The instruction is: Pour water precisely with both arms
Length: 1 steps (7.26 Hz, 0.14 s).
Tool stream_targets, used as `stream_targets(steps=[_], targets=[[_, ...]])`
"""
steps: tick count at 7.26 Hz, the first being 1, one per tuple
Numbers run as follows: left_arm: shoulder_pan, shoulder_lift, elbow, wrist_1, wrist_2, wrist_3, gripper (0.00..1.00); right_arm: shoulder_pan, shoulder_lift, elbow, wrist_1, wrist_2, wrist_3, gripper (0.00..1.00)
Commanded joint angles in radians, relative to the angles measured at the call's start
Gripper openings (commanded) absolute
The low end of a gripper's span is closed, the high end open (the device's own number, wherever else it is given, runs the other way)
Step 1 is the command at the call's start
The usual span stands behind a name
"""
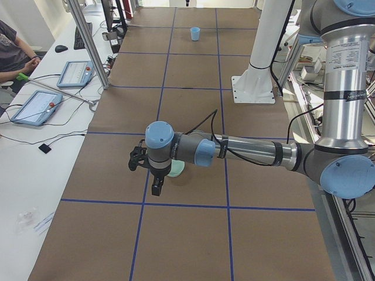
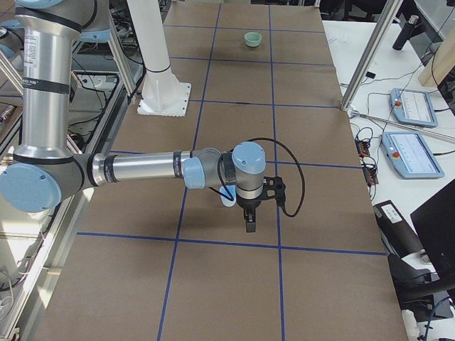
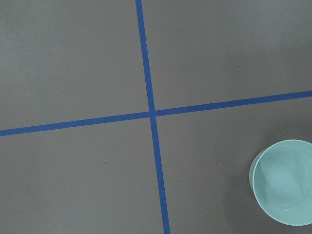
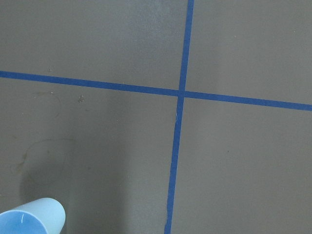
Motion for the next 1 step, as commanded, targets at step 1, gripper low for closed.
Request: stream_targets(steps=[1], targets=[[0.000, 0.002, -0.009, 0.000, 0.001, 0.005, 1.00, 0.002, -0.002, 0.004, 0.000, -0.001, 0.000, 1.00]])
